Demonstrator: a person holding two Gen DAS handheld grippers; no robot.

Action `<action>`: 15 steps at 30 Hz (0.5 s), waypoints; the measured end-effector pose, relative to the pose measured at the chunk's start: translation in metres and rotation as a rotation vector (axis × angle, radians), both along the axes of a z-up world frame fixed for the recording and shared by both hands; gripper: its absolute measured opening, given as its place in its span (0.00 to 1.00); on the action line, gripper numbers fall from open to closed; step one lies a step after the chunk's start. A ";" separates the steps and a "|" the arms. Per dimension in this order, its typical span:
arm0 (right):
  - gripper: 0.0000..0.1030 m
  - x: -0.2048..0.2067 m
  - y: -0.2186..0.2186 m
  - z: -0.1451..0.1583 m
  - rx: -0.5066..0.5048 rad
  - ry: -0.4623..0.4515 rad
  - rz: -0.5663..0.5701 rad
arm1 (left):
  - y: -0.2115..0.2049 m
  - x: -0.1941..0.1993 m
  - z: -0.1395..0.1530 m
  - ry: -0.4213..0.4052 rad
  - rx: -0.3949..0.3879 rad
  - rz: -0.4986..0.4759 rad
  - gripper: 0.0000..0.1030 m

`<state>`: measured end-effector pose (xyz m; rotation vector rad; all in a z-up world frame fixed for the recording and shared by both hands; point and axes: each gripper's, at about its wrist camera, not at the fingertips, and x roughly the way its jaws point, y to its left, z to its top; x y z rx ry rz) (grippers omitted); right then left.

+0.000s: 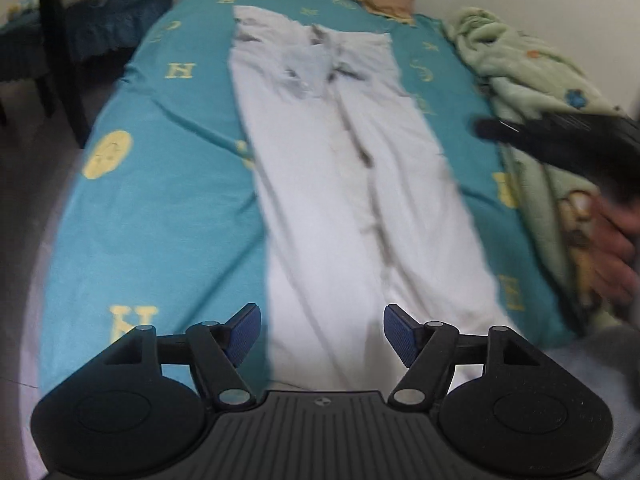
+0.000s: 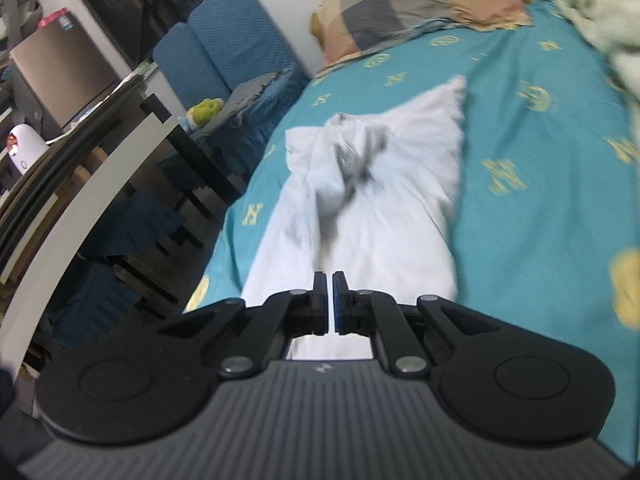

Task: Fold clothes

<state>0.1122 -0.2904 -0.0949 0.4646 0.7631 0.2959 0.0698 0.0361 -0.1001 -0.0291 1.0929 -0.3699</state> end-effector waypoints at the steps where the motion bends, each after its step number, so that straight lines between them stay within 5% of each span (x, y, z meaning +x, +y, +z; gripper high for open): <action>1: 0.07 -0.014 -0.002 -0.001 -0.014 0.020 -0.011 | 0.004 0.003 -0.006 0.033 -0.004 0.010 0.69; 7: 0.09 -0.070 -0.003 -0.011 -0.135 0.163 -0.018 | 0.018 0.012 -0.032 0.174 -0.014 0.046 0.71; 9: 0.18 -0.075 -0.003 -0.022 -0.138 0.249 0.017 | 0.020 0.012 -0.035 0.193 -0.018 0.045 0.76; 11: 0.56 -0.073 -0.003 -0.032 -0.125 0.327 0.032 | 0.018 0.012 -0.040 0.217 -0.012 0.034 0.76; 13: 0.65 -0.069 -0.005 -0.042 -0.099 0.394 0.028 | 0.016 0.009 -0.044 0.235 -0.017 0.010 0.76; 15: 0.64 -0.067 0.000 -0.048 -0.097 0.429 0.053 | 0.016 0.008 -0.049 0.258 -0.026 -0.002 0.76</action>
